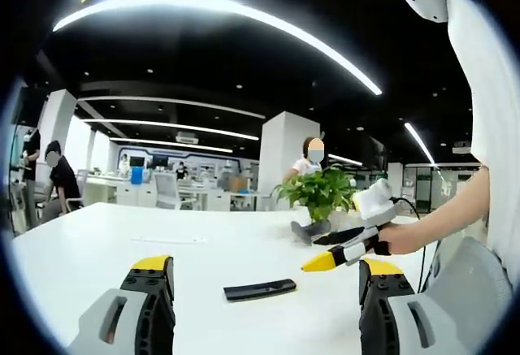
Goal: Press the specified remote control buttons in sequence, fully releasing each button before pressing the next.
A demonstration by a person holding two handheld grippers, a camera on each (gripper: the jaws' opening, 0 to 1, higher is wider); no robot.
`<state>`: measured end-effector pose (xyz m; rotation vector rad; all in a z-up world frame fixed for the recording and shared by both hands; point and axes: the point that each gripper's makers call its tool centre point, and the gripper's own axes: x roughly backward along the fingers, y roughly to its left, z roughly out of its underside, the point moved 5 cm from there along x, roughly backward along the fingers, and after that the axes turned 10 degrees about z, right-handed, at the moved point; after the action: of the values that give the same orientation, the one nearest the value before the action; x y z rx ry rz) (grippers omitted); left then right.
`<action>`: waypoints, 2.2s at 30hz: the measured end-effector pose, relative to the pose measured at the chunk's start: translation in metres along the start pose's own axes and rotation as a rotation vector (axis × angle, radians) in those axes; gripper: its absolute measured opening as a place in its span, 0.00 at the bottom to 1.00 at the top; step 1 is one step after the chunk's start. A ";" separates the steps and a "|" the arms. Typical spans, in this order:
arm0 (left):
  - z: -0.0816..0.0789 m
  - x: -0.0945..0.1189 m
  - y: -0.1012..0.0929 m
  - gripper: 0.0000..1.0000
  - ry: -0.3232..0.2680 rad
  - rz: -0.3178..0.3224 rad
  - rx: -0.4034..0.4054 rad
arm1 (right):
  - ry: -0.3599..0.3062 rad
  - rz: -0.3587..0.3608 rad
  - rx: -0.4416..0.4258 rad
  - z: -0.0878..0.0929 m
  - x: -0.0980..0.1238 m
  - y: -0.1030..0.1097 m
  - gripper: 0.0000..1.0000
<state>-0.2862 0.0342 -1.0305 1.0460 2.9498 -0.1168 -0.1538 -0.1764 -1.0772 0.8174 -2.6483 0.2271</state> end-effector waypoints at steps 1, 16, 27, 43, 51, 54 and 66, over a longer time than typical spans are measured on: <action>0.000 0.000 0.000 0.98 0.000 0.000 -0.001 | -0.005 0.000 0.003 -0.001 0.004 0.001 0.99; 0.001 0.000 0.000 0.98 0.012 -0.005 -0.007 | -0.057 0.037 0.080 -0.010 0.068 0.022 0.99; 0.000 0.001 0.000 0.98 0.013 -0.004 -0.008 | -0.073 0.106 0.040 -0.002 0.111 0.026 0.99; -0.003 0.003 0.000 0.98 0.004 -0.009 -0.020 | -0.125 0.173 -0.001 0.006 0.143 0.026 0.99; -0.005 0.004 0.001 0.98 -0.016 -0.013 -0.010 | -0.109 0.170 0.041 0.009 0.137 0.029 0.97; -0.005 0.004 0.001 0.98 -0.015 -0.015 -0.011 | -0.105 0.167 0.033 0.009 0.137 0.029 0.97; -0.005 0.003 0.000 0.98 -0.014 -0.012 -0.007 | -0.116 0.172 0.033 0.009 0.138 0.028 0.96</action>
<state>-0.2883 0.0368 -1.0258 1.0227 2.9416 -0.1137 -0.2781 -0.2264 -1.0339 0.6310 -2.8338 0.2756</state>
